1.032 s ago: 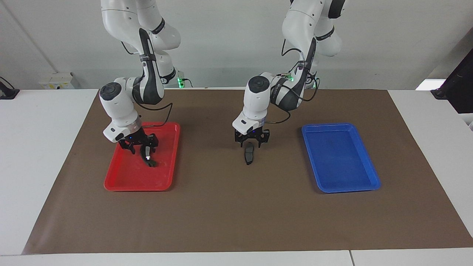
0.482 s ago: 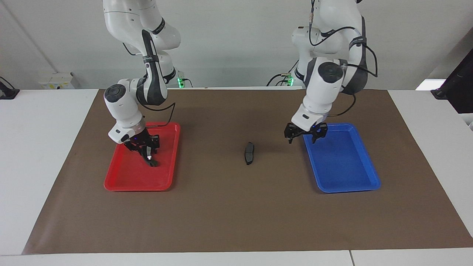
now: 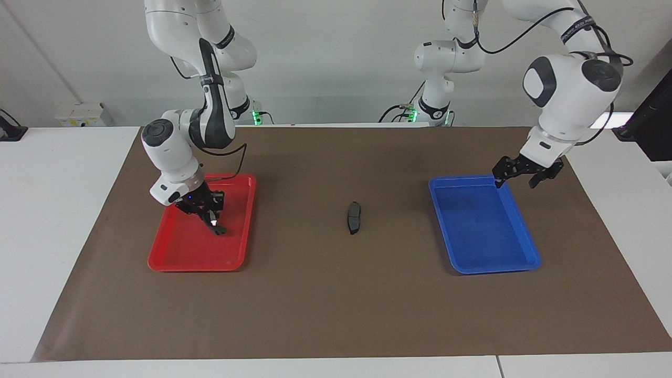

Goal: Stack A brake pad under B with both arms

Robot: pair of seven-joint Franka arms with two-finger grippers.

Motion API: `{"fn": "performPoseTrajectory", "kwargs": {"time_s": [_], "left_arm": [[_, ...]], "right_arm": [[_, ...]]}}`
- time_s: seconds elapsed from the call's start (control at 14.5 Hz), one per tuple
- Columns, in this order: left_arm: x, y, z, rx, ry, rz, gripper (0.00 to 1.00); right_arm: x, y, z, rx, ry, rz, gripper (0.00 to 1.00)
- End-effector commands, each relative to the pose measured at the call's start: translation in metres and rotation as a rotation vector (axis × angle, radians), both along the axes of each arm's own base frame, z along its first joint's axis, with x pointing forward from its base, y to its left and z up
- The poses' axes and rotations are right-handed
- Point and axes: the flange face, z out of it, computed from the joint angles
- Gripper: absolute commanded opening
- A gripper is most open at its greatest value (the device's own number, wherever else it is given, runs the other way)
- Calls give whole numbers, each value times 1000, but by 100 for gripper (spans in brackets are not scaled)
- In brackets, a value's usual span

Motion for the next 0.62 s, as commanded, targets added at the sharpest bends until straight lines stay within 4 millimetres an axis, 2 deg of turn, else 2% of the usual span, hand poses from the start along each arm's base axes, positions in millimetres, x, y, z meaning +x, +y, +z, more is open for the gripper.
{"fn": "performPoseTrajectory", "kwargs": {"time_s": [0.0, 0.21, 0.34, 0.41, 0.55], "left_arm": [[1, 23, 36, 1, 16, -16, 98], [-4, 42, 64, 0, 37, -14, 98], [-7, 52, 69, -1, 45, 4, 98], [-8, 53, 68, -2, 48, -2, 98], [-9, 53, 67, -3, 56, -11, 98]], "right_arm": [[24, 38, 45, 32, 11, -52, 0], [36, 104, 64, 40, 0, -98, 0], [33, 148, 68, 44, -7, -150, 0], [30, 174, 72, 48, -15, -176, 0], [23, 215, 74, 54, -20, -220, 0]]}}
